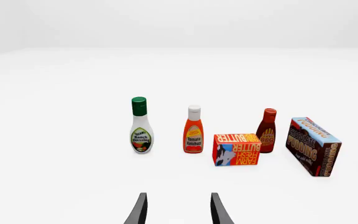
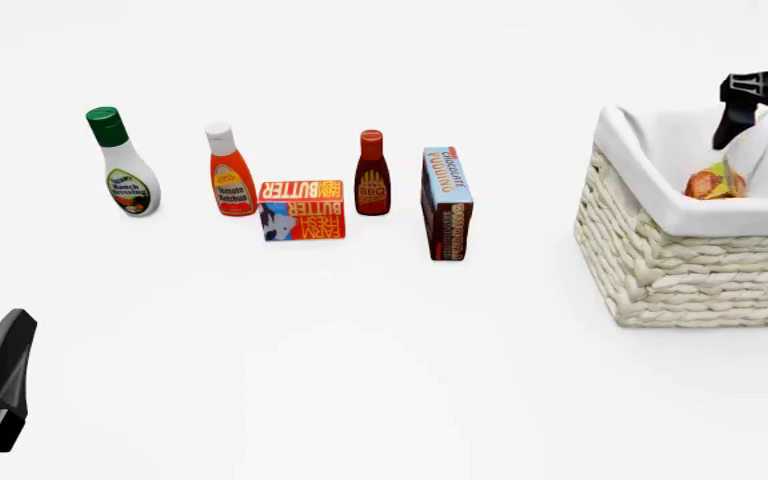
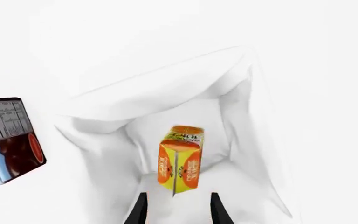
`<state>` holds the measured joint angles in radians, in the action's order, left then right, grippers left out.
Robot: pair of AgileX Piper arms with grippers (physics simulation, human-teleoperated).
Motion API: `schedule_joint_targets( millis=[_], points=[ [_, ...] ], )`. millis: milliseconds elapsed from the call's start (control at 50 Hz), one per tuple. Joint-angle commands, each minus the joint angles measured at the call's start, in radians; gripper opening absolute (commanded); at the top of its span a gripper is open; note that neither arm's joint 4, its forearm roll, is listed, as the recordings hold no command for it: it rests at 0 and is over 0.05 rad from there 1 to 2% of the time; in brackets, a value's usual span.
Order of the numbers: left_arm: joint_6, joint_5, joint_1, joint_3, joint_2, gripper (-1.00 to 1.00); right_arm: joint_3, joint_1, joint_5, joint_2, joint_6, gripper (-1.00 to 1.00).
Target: Pick the orange juice and place it in the basket.
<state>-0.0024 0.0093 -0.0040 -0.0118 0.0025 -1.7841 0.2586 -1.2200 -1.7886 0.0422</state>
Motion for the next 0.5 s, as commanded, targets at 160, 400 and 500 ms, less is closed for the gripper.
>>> schedule_joint_targets(
  millis=[160,400,500],
  points=[
    [0.003,-0.002,0.0,0.001,-0.001,1.0,-0.005,0.011,0.0,-0.002,-0.001,1.0],
    [0.003,-0.002,0.0,0.001,-0.001,1.0,-0.006,0.01,0.0,0.004,-0.002,1.0],
    [0.003,-0.002,0.0,0.001,-0.001,1.0,-0.007,0.009,0.0,0.007,-0.001,1.0]
  ],
)
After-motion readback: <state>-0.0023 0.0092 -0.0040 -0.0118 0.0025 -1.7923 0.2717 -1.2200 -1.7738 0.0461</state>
